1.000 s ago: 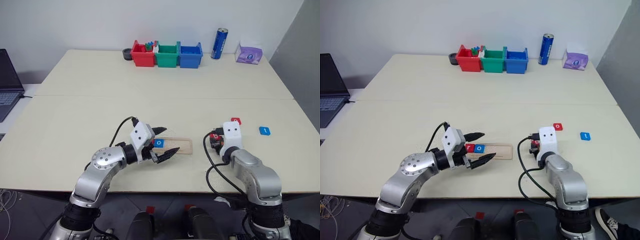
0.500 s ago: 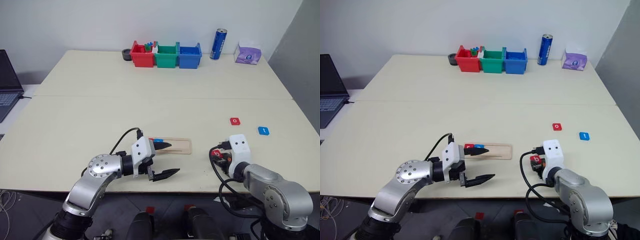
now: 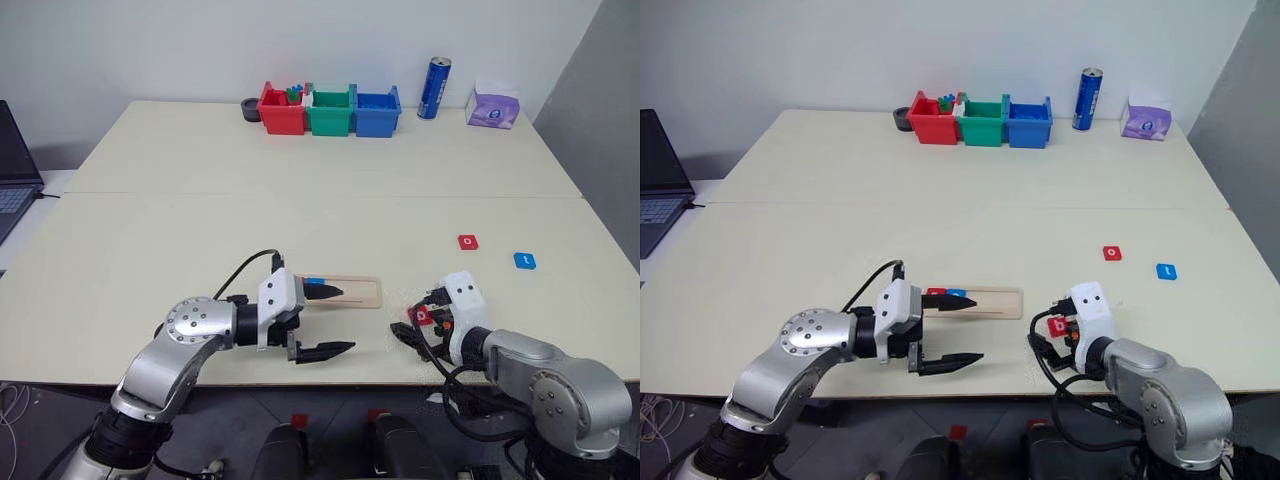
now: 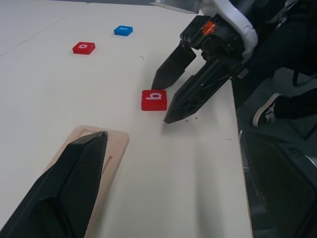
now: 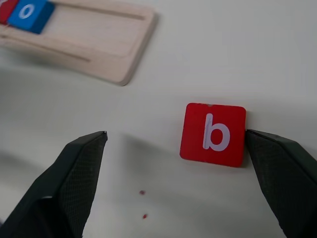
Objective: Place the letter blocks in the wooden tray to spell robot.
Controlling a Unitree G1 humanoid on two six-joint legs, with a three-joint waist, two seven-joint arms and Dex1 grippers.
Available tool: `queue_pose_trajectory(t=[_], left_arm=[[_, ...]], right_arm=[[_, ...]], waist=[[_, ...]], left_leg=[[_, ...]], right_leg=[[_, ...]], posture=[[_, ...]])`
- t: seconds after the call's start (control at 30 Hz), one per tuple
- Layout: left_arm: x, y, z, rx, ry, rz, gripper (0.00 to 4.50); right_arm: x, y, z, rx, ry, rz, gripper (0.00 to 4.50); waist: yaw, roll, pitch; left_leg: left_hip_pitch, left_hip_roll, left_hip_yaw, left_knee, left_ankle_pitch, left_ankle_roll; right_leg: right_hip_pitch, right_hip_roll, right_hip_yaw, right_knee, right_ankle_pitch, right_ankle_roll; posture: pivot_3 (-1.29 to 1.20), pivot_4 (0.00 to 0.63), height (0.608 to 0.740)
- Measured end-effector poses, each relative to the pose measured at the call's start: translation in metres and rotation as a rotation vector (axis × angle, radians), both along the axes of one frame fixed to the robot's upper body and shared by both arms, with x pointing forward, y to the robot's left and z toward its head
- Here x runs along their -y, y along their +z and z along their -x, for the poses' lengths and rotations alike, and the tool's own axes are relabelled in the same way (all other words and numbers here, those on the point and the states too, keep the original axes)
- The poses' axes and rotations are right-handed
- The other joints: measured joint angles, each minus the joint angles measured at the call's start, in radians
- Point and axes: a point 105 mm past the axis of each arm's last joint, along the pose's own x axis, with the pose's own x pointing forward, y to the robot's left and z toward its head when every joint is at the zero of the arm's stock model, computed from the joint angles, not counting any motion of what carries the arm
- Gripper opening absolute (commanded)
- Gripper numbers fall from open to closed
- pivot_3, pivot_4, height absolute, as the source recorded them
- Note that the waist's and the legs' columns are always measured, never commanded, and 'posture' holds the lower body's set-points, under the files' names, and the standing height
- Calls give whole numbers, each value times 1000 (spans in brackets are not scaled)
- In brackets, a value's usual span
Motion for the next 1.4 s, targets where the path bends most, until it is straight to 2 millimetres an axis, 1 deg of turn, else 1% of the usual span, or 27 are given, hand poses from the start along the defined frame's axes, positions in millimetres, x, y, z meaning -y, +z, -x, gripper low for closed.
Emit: queue_pose_trajectory(t=[0.07, 0.17, 0.2, 0.27, 0.33, 0.5, 0.73, 0.87, 1.17, 1.27, 1.4], left_arm=[[-1, 1, 0, 1, -4, -4, 4500], [-1, 2, -1, 3, -6, -5, 4500], [-1, 2, -1, 3, -6, -5, 4500], [0, 3, -2, 9, -11, 0, 4500], [1, 7, -2, 19, -28, 3, 4500], [0, 10, 2, 18, -69, 14, 4500], [-8, 3, 6, -3, -100, -18, 4500], [-11, 2, 6, 0, -107, -32, 4500], [-17, 0, 9, -6, -121, -55, 4500], [-17, 1, 10, 1, -133, -57, 4500], [-18, 1, 10, 5, -144, -59, 4500]], right_arm=[[14, 16, -8, 63, 82, 50, 4454], [37, 39, -26, 205, 185, 123, 4454], [44, 43, -31, 240, 217, 141, 4454], [49, 48, -38, 302, 330, 146, 4454], [46, 46, -41, 353, 483, 137, 4454], [33, 30, -40, 393, 731, 131, 4454], [23, 7, -45, 381, 842, 121, 4454], [14, 3, -44, 378, 888, 96, 4454], [21, -15, -42, 358, 925, 151, 4454], [21, -20, -43, 358, 921, 145, 3856], [18, -23, -44, 380, 926, 140, 2445]], waist=[[0, 2, 2], [1, 1, 2], [2, 1, 2], [1, 1, 2], [0, 1, 2], [-1, 1, 3], [3, 2, 3], [4, 2, 3], [4, 2, 3], [4, 2, 3], [4, 2, 3]], left_leg=[[0, -1, 1, 0, 0, 0], [-1, -1, 1, 0, 0, 0], [-1, -1, 1, 0, 0, 0], [-1, 0, 1, 0, 0, 0], [-1, 0, 1, 0, 0, 1], [0, 1, 1, 0, 0, 1], [0, 0, 1, 1, 0, 0], [0, 0, 0, 1, 0, 0], [0, 0, 1, 1, 0, 0], [0, 0, 1, 1, 0, 0], [0, 0, 1, 1, 0, 0]], right_leg=[[0, -1, 0, -1, 0, 0], [1, -1, -1, -2, 0, 0], [0, -1, -1, -2, 0, 0], [0, 0, 0, -3, 0, 0], [0, 0, 0, -2, 0, 0], [0, 1, 0, -1, 0, 0], [0, 0, 0, -1, 0, 0], [0, 0, 0, 0, 0, 0], [0, 0, 0, 0, 0, 0], [0, 0, 0, 0, 0, 0], [0, 0, 0, 0, 0, 0]], posture=[[0, 150, 740], [0, 150, 740], [0, 150, 740], [0, 150, 740], [0, 150, 740], [0, 150, 740], [0, 150, 740], [0, 150, 740], [0, 150, 740], [0, 150, 740], [0, 150, 740]])
